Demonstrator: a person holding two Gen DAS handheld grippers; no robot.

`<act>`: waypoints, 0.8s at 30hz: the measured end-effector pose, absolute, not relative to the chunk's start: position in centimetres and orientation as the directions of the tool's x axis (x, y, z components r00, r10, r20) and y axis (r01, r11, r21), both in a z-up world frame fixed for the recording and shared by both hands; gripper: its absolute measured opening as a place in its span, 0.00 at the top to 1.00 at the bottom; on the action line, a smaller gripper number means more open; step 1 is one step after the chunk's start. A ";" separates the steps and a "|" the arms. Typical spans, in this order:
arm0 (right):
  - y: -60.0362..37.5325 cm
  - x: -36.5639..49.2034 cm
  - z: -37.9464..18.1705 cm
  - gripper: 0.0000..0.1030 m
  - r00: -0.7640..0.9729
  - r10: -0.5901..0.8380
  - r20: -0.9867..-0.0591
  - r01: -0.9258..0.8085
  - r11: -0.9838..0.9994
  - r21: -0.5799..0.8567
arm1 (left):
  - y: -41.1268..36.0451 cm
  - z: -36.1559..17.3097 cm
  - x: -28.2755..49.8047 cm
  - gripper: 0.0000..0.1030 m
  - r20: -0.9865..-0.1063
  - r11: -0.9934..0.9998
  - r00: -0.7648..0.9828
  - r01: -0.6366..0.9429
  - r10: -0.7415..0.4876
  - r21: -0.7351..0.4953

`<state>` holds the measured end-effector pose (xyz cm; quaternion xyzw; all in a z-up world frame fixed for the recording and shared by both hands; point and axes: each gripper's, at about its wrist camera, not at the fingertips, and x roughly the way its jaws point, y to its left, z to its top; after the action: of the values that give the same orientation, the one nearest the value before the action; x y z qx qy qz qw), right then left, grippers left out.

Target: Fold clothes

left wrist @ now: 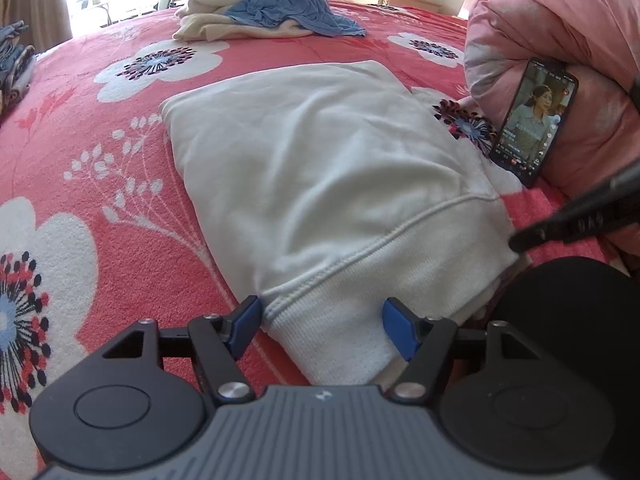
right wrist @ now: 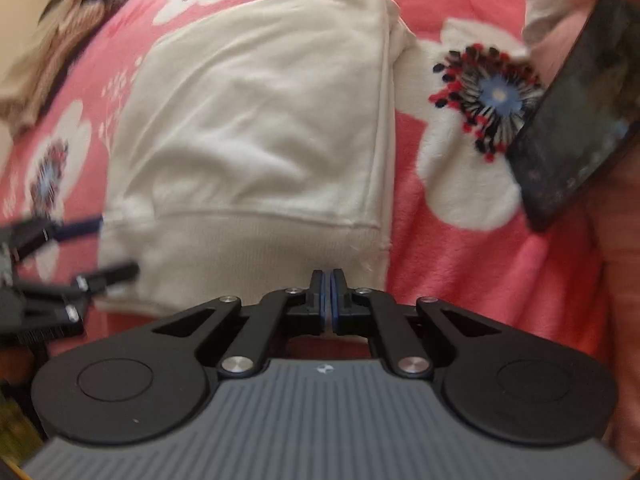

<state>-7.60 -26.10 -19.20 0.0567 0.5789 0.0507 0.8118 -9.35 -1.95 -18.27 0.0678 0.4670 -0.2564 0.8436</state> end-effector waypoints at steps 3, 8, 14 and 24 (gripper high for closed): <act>-27.7 -7.7 -20.2 0.96 0.307 0.124 -0.944 0.040 0.989 0.143 | -1.8 -17.7 -9.3 0.36 -0.818 0.865 0.445 0.486 -0.365 -0.122; -28.4 -8.4 -17.7 0.93 0.396 0.091 -0.914 0.085 0.987 0.135 | -1.2 -15.2 -9.8 0.36 -0.751 0.871 0.531 0.477 -0.393 -0.118; -24.7 -6.8 -16.9 0.93 0.443 0.189 -0.876 -0.057 0.982 0.183 | -2.7 -17.5 -9.0 0.36 -0.810 0.863 0.439 0.480 -0.390 -0.155; -23.6 -6.3 -19.5 0.94 0.374 0.158 -0.914 -0.021 0.987 0.162 | -3.8 -17.8 -9.7 0.08 -0.827 0.843 0.417 0.523 -0.377 -0.121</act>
<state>-6.29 -23.62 -19.54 0.0615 0.5569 0.0543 0.8265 -9.71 -3.82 -17.80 0.0780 0.4681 -0.2687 0.8382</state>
